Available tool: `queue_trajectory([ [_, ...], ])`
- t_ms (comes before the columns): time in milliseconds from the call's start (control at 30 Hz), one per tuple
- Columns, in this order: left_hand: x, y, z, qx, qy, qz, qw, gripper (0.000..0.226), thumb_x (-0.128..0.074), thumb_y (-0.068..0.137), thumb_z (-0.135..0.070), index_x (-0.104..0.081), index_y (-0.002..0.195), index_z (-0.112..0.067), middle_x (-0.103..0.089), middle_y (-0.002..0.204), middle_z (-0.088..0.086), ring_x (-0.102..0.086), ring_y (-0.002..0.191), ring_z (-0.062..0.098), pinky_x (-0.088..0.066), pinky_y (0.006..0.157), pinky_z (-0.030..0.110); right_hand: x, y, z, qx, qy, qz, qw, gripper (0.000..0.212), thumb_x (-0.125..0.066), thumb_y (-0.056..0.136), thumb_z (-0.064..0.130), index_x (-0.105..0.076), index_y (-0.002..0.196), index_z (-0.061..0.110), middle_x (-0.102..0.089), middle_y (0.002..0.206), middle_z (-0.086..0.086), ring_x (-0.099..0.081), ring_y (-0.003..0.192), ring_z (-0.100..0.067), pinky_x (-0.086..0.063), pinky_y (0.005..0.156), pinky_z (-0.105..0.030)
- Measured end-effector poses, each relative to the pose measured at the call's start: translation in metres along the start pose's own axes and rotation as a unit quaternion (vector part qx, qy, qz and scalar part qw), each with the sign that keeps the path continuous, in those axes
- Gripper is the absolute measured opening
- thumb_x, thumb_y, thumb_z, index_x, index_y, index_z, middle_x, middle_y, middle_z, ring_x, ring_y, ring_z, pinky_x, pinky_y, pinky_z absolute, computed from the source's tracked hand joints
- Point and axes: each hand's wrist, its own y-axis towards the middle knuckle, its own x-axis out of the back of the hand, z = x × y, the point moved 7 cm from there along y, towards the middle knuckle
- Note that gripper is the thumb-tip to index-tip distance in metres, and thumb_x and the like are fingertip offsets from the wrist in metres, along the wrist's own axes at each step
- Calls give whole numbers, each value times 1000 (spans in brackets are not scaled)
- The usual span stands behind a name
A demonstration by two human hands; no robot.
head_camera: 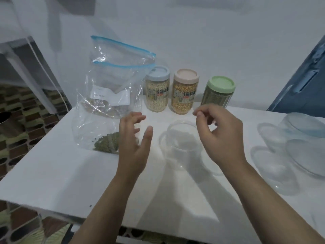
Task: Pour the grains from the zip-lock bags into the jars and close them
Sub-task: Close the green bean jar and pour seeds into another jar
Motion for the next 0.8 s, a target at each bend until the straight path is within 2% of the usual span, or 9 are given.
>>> queue_trajectory([
  [133,49,50,9,11,41,-78,996,16,-54,91,-20,-57,107,-22,-50,117,-6,-51,116,15,-45,97,37,-48,34,40,9,41,20,999,13,-58,90,15,-70,85,15,-62,73,12,-53,71,-7,-39,64,-15],
  [233,83,89,34,30,74,-104,991,17,-52,93,-20,-58,108,-23,-47,118,-11,-45,119,11,-39,100,28,-95,55,54,-8,53,15,998,12,-58,92,15,-69,86,14,-59,72,12,-53,71,-8,-40,66,-20],
  [367,112,140,80,87,178,-75,977,24,-54,97,-25,-57,120,-17,-44,132,0,-35,130,19,-20,96,6,-154,86,45,-98,25,-20,995,21,-54,97,27,-59,114,16,-57,112,0,-55,99,-15,-41,85,-26],
  [467,129,171,136,216,228,-21,949,53,-50,98,-43,-45,139,-10,-42,145,14,-32,138,31,-24,109,32,-195,95,18,-254,51,8,966,47,-50,100,41,-43,137,12,-45,127,-6,-54,112,-22,-36,90,-25],
  [533,132,176,168,334,157,30,929,64,-46,98,-53,-42,142,-7,-48,142,15,-44,130,34,-35,105,41,-211,91,8,-312,101,-8,945,53,-53,98,43,-38,139,13,-51,128,-6,-54,116,-24,-42,96,-31],
  [600,130,175,180,370,75,66,924,52,-44,99,-52,-61,119,-7,-63,115,11,-59,99,29,-45,82,35,-216,85,8,-339,139,-38,930,53,-57,96,43,-38,137,16,-57,124,-7,-58,113,-24,-46,99,-38],
  [667,131,175,177,339,9,59,939,31,-50,100,-40,-65,92,-13,-64,86,3,-58,80,23,-43,65,29,-213,81,18,-330,156,-59,929,52,-60,95,40,-40,137,18,-63,114,-7,-61,104,-21,-49,96,-38],
  [733,135,178,165,286,-69,35,955,17,-53,101,-28,-67,95,-19,-61,77,-5,-59,75,14,-46,67,25,-203,80,36,-288,126,-71,947,45,-61,95,31,-44,135,19,-62,99,-1,-60,93,-17,-50,90,-36],
  [800,139,182,144,230,-145,29,962,16,-50,102,-25,-66,105,-22,-58,77,-8,-54,63,3,-46,66,21,-193,79,57,-233,52,-60,969,37,-60,94,21,-51,130,19,-53,107,1,-57,91,-15,-46,88,-32],
])
